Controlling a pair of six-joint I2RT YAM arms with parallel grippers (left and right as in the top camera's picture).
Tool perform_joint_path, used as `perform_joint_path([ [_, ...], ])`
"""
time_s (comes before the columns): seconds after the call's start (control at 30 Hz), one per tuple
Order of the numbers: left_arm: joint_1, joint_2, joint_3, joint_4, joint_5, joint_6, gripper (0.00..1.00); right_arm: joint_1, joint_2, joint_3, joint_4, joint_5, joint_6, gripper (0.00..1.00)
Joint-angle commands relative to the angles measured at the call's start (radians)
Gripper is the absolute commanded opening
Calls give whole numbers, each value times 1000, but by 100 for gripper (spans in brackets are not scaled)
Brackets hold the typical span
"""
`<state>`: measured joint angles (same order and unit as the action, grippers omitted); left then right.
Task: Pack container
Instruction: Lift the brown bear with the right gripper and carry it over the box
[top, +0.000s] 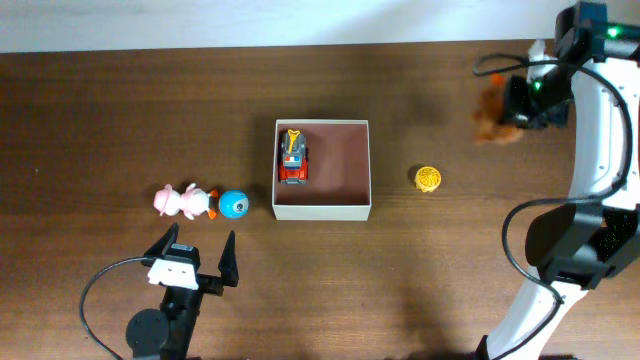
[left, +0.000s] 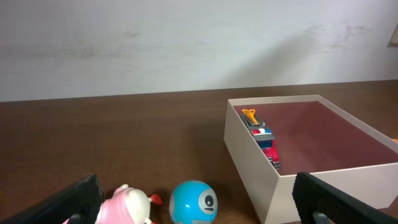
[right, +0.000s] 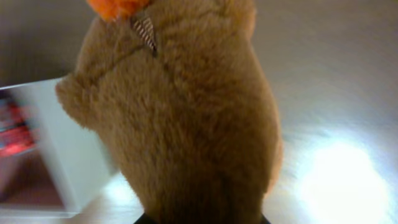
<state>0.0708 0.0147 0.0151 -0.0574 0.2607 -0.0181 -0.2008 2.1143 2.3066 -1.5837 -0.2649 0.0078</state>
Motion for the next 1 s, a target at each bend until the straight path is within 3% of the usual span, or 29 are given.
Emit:
perform_joint_path([
  [0.0,-5,-9,-6,-3,-3,12,100,68,-1,103,-32,-287,-103,16],
  [0.27,-5,-9,-6,-3,-3,12,99,281,0,154,-23,-383,-129,16],
  [0.63,-5,-9,-6,-4,-3,12,100,561,36,137,55,37,1,21],
  [0.97,-5,-9,-6,-3,-3,12,100,622,177,137,66,97,89,20],
])
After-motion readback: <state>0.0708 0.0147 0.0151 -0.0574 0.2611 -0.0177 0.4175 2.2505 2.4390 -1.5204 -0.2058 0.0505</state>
